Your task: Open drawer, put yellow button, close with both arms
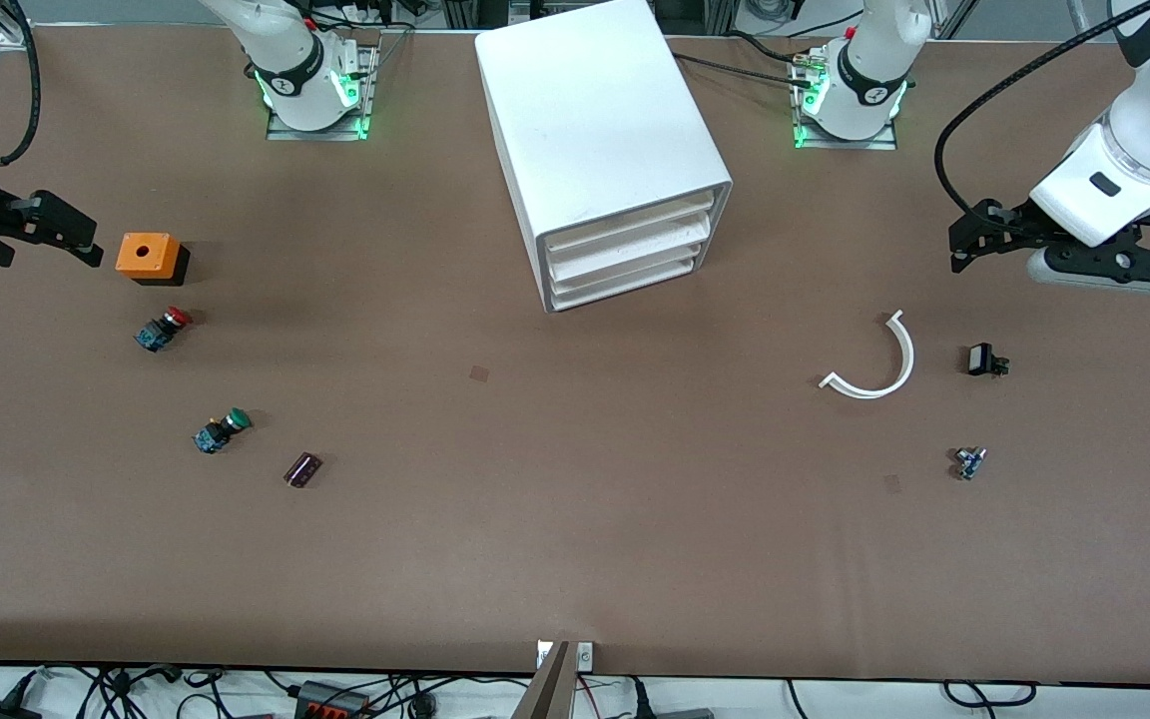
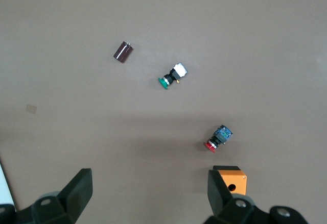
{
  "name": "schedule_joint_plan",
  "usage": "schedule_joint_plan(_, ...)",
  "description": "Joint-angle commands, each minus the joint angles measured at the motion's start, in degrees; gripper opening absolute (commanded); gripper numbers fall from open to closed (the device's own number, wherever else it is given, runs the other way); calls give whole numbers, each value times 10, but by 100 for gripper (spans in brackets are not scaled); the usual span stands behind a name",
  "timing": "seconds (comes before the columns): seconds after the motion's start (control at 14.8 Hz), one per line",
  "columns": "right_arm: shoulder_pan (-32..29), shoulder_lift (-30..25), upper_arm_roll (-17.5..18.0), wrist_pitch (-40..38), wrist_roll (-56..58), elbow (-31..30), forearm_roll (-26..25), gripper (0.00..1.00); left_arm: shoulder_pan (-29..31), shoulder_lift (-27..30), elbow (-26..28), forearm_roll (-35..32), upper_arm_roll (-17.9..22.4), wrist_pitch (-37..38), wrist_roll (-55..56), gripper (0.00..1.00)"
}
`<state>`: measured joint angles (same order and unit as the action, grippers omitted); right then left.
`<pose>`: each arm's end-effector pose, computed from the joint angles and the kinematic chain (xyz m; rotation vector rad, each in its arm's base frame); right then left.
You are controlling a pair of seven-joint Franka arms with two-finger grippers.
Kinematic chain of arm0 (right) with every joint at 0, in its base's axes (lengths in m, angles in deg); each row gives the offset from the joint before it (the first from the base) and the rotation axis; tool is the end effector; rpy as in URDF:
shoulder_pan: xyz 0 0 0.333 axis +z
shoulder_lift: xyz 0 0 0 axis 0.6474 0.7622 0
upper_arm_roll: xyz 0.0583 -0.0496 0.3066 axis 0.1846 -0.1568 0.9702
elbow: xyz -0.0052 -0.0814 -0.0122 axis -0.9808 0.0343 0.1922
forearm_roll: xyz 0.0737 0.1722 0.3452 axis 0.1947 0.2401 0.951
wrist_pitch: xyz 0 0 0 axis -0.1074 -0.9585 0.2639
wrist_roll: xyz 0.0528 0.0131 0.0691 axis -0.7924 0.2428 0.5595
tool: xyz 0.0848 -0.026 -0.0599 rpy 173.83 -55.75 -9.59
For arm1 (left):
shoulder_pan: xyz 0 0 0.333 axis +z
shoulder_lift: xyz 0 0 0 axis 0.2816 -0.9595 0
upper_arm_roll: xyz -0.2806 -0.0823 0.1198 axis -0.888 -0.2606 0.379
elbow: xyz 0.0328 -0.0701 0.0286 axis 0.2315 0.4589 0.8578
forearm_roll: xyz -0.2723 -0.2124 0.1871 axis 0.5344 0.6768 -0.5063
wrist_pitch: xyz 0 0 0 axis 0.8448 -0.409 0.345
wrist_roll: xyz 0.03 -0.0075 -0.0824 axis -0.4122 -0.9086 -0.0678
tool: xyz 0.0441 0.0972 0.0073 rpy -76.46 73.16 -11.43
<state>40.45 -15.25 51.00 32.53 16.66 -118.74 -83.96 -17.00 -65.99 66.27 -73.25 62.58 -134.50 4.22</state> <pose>0.5566 -0.0154 0.5985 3.1223 0.0266 0.0561 0.5503 -0.0573 0.5797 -3.1191 0.1570 -0.0183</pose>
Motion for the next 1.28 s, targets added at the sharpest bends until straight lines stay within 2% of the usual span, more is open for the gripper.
schedule_joint_plan(0.0,-9,-9,2,-10,8,-12,-6,100,0,6,5,-2,-2,9,-5,100)
schedule_joint_plan(1.21,-11,-2,3,1,8,-13,-7,100,0,6,-1,-1,-2,23,-11,100)
